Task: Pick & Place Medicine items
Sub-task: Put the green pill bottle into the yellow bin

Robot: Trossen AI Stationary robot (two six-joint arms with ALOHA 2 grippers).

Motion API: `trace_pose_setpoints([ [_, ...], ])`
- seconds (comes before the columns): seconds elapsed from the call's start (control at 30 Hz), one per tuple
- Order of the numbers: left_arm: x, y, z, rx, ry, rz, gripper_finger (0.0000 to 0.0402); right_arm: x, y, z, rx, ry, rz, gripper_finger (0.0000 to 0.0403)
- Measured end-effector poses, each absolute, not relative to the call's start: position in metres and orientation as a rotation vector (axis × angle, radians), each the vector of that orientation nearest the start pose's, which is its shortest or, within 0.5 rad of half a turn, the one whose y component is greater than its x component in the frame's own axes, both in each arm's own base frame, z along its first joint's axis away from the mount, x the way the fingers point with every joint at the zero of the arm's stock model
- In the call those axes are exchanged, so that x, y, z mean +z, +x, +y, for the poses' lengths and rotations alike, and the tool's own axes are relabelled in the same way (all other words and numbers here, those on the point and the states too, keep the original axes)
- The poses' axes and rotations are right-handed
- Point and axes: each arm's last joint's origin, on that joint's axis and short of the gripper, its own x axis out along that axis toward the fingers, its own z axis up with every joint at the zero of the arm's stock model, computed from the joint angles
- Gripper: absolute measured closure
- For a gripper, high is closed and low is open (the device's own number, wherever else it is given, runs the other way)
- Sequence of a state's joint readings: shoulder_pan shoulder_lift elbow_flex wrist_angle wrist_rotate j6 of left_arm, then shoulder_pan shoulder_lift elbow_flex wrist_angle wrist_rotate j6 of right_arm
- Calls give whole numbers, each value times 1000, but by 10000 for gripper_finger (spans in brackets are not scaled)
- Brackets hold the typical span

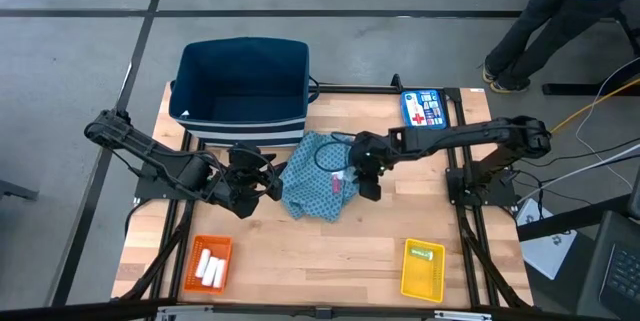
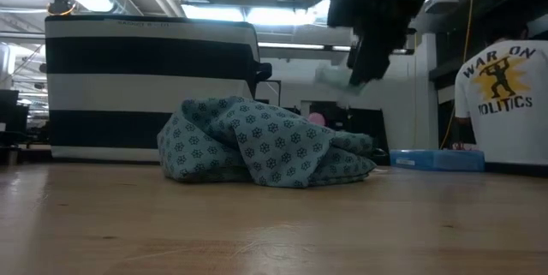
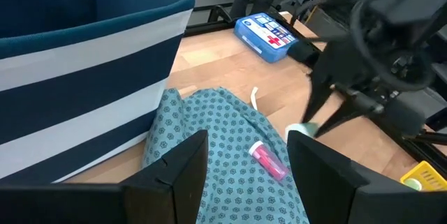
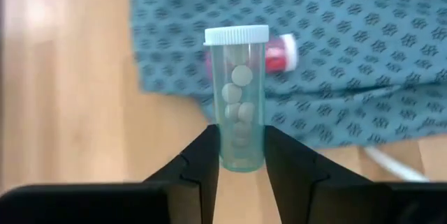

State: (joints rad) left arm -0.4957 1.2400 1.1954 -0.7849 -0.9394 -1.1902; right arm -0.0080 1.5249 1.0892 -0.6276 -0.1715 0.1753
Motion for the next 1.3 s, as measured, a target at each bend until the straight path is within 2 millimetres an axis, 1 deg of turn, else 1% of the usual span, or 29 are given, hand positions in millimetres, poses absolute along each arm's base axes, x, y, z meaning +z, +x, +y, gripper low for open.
trace_pose_setpoints([
  [0.13, 340, 221, -93, 699, -574, 291, 208, 265, 300, 10, 124, 288, 1152, 296],
  [0.27, 340, 221, -93, 696, -562, 295, 208, 293, 293, 22, 191, 322, 1232, 297],
  [0.37, 340, 221, -93, 696, -562, 295, 208, 303, 283, 36, 201, 326, 1300, 301],
  [0.47, 340, 221, -93, 695, -561, 297, 208, 306, 268, 51, 212, 327, 1371, 308],
  [0.57, 339, 221, -93, 691, -561, 302, 208, 305, 253, 67, 212, 343, 1413, 309],
  [0.67, 339, 221, -94, 679, -565, 316, 208, 299, 236, 80, 194, 376, 1448, 308],
  [0.77, 339, 222, -94, 669, -560, 328, 208, 288, 218, 92, 176, 414, 1495, 307],
  [0.9, 339, 222, -94, 663, -555, 335, 208, 271, 199, 110, 188, 516, 1515, 307],
  [1.0, 339, 222, -94, 662, -556, 335, 208, 258, 191, 124, 216, 585, 1503, 307],
  [1.13, 339, 222, -94, 662, -557, 335, 208, 242, 182, 143, 249, 628, 1503, 307],
  [1.3, 339, 222, -94, 656, -557, 342, 208, 225, 174, 158, 272, 701, 1504, 307],
])
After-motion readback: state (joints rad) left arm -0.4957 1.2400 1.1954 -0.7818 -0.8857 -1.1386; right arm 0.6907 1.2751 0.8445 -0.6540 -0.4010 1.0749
